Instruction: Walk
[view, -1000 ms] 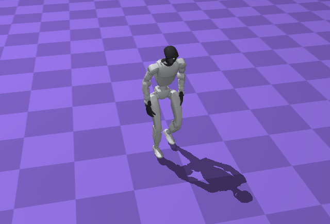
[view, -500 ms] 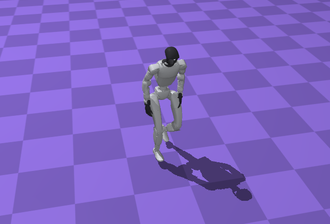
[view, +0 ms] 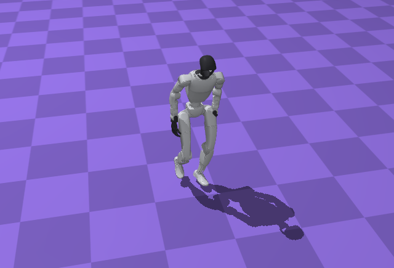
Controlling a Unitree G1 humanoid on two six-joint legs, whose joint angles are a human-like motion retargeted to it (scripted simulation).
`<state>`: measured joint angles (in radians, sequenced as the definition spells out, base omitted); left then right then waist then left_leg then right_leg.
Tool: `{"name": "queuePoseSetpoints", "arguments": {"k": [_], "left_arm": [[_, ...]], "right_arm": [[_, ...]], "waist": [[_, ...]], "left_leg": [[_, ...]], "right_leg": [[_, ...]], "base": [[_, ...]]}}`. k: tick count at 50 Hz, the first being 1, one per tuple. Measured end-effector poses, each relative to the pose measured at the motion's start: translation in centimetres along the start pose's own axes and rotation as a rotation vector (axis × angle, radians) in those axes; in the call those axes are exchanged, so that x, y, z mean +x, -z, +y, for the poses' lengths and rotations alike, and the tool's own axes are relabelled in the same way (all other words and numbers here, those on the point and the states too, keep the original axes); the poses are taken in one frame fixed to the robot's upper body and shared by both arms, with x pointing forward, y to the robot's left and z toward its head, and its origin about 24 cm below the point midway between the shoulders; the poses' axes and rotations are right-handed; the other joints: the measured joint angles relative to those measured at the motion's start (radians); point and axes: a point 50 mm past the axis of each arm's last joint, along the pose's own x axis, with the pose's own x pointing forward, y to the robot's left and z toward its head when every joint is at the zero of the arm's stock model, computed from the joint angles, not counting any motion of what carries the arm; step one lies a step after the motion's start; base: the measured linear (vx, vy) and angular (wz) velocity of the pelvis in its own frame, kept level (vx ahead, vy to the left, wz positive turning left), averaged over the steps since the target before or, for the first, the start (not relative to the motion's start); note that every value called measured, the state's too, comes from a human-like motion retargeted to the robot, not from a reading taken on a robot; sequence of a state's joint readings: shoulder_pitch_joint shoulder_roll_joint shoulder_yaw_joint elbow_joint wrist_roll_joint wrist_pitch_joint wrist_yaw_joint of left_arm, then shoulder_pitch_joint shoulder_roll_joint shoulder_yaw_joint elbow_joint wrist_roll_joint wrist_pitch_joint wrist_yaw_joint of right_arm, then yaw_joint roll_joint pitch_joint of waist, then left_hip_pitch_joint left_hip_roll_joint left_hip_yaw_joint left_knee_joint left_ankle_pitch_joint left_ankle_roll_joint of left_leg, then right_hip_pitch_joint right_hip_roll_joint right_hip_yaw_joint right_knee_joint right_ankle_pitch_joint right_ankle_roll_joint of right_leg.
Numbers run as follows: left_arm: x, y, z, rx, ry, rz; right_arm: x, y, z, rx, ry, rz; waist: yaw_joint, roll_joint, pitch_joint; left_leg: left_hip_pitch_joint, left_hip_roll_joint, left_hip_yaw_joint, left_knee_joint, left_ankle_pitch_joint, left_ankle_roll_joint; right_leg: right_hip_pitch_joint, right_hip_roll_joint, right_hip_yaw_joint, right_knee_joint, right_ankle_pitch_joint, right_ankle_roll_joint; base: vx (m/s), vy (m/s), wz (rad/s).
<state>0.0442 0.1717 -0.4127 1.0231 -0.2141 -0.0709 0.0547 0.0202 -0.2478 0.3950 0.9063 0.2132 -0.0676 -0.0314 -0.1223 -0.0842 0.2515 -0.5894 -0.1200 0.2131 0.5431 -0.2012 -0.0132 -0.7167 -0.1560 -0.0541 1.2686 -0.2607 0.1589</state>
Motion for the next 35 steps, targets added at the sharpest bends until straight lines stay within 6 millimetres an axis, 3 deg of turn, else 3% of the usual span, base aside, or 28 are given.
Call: {"name": "queuePoseSetpoints", "arguments": {"k": [5,10,14,20,25,30,35], "left_arm": [[-0.2,0.8,-0.6,0.015,0.031,0.026],[-0.1,0.7,-0.9,0.027,0.045,0.029],[-0.2,0.5,-0.8,0.035,0.041,0.008],[-0.1,-0.3,-0.3,0.038,0.015,-0.03],[0.0,-1.4,0.0,0.036,-0.003,-0.063],[0.2,-2.0,-0.3,0.031,-0.001,-0.08],[0.4,-2.4,-0.7,0.048,0.009,-0.082]], "right_arm": [[-0.1,-0.4,-0.7,-0.006,0.026,-0.029],[0.0,-1.2,-1.6,-0.013,0.065,-0.06],[0.0,-1.1,-1.9,-0.014,0.088,-0.057],[-0.1,-0.4,-1.6,-0.012,0.098,-0.023],[0.0,-0.4,-1.3,-0.029,0.076,-0.007],[0.2,-0.4,-0.8,-0.043,0.041,0.004],[0.4,-0.9,-0.4,-0.045,0.01,0.003]], "waist": [[0.025,-0.024,-0.031],[0.059,0.0,-0.036],[0.059,0.014,-0.037],[0.085,0.068,-0.031],[0.108,0.118,-0.011],[0.091,0.133,0.01],[0.044,0.115,0.03]], "left_leg": [[-0.055,-0.036,-0.001,-0.096,0.115,-0.017],[-0.126,-0.008,-0.023,-0.124,0.175,-0.08],[-0.193,0.035,-0.001,0.012,0.105,-0.077],[-0.227,0.162,0.009,0.457,-0.072,-0.051],[-0.148,0.214,-0.031,0.642,-0.122,-0.054],[-0.048,0.166,-0.079,0.509,-0.149,-0.07],[0.004,0.105,-0.079,0.281,-0.211,-0.023]], "right_leg": [[0.11,0.013,0.017,-0.079,-0.043,0.005],[0.159,0.033,-0.019,-0.311,-0.196,-0.071],[0.119,0.032,-0.047,-0.4,-0.221,-0.097],[0.045,0.099,-0.062,-0.491,-0.138,-0.096],[0.007,0.181,-0.06,-0.56,-0.031,-0.092],[-0.048,0.197,-0.054,-0.572,0.062,-0.066],[-0.126,0.177,-0.005,-0.534,0.126,0.005]], "base": [[-0.44,-0.04,0.05],[-0.49,-0.02,-0.12],[-0.52,0.0,-0.01],[-0.47,-0.01,-0.28],[-0.41,-0.02,-0.35],[-0.36,0.01,-0.03],[-0.35,0.05,0.28]]}}
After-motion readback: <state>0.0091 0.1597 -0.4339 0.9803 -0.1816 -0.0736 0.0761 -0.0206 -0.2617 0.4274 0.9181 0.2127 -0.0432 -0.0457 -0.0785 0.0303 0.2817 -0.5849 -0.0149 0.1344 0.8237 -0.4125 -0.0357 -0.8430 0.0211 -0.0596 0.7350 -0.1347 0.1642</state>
